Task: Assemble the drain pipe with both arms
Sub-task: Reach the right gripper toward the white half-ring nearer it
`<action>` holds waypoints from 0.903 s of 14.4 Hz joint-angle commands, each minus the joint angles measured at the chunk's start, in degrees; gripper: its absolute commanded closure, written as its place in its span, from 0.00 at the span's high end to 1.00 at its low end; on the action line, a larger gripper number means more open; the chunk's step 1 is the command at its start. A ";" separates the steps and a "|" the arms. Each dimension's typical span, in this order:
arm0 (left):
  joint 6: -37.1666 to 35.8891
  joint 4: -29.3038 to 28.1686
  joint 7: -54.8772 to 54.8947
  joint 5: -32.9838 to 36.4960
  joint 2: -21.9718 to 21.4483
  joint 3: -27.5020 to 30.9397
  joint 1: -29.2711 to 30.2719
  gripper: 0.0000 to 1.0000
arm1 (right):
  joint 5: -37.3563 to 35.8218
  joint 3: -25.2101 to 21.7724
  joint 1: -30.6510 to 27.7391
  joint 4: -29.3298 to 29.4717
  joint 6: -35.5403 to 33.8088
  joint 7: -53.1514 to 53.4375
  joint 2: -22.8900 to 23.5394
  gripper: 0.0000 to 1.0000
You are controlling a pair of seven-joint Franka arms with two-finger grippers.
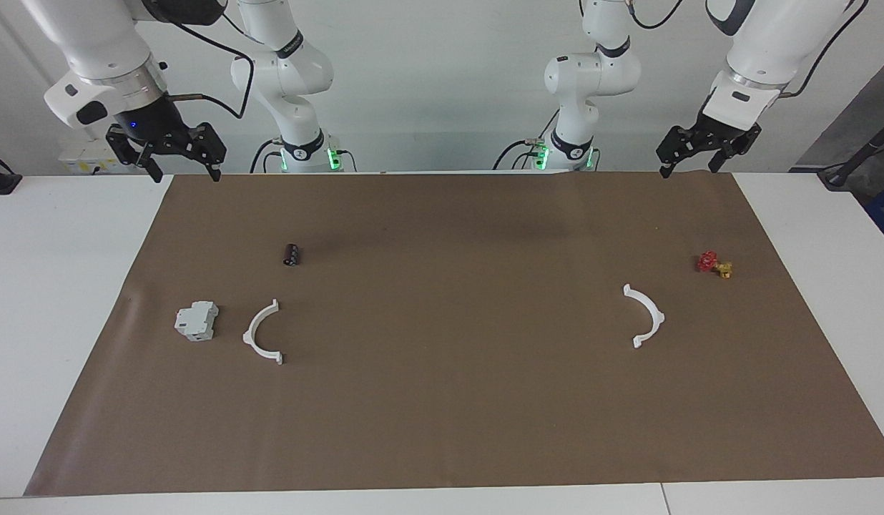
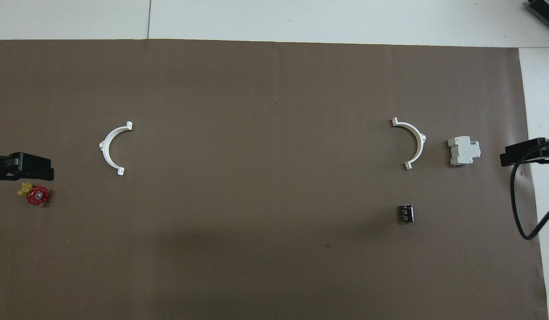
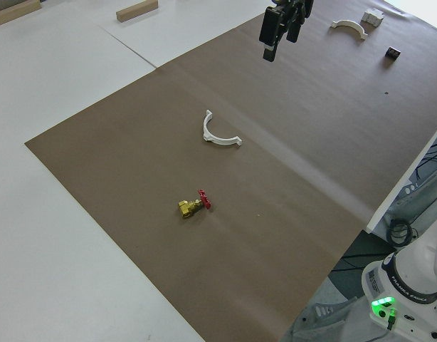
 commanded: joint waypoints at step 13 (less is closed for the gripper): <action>-0.64 0.46 0.08 -0.87 -1.79 -0.34 0.51 1.00 | 0.79 0.09 0.56 -17.58 25.27 -0.30 -0.60 1.00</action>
